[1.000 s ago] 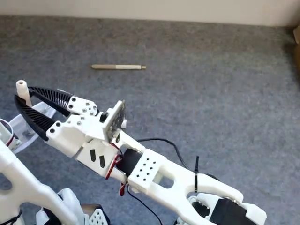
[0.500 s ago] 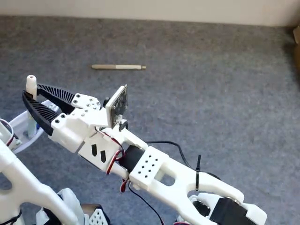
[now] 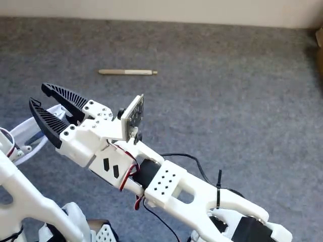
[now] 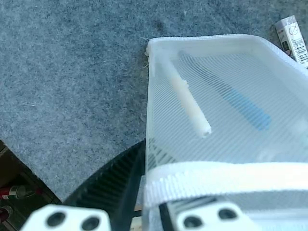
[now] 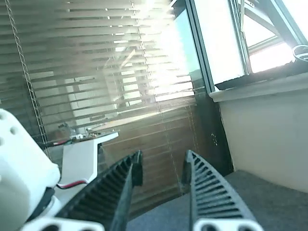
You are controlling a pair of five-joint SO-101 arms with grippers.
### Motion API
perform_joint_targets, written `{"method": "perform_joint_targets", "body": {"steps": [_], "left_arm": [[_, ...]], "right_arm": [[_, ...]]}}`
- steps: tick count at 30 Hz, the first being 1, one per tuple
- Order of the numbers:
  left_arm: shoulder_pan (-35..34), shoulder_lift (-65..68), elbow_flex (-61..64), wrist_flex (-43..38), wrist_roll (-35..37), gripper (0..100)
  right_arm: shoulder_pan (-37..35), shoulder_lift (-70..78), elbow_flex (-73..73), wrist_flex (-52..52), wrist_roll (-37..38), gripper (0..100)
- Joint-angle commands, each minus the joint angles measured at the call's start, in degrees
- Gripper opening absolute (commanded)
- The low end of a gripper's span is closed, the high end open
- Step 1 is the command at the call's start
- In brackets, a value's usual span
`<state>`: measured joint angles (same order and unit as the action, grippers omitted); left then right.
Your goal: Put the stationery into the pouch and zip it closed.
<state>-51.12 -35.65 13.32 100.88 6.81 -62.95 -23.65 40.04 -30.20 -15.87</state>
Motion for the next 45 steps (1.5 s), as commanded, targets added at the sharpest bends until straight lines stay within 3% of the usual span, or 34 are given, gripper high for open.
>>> {"method": "perform_joint_targets", "body": {"steps": [1,14,24,29,38,45], "left_arm": [[1.10,0.92,0.75,0.09,0.62,1],[0.75,0.92,0.75,0.09,0.62,1],[0.75,0.92,0.75,0.09,0.62,1],[0.75,0.92,0.75,0.09,0.62,1],[0.75,0.92,0.75,0.09,0.62,1],[0.75,0.92,0.75,0.09,0.62,1]], "right_arm": [[0.84,-3.56,-1.19,3.38,-0.44,12.8],[1.27,-3.91,-1.45,5.41,-0.35,12.8],[6.73,-3.47,-20.79,42.95,-0.53,12.7],[10.68,-2.15,-29.23,53.49,-0.26,12.7],[22.99,14.02,-41.71,54.73,-0.26,12.7],[27.56,32.66,-54.55,54.73,-0.26,12.7]]}}
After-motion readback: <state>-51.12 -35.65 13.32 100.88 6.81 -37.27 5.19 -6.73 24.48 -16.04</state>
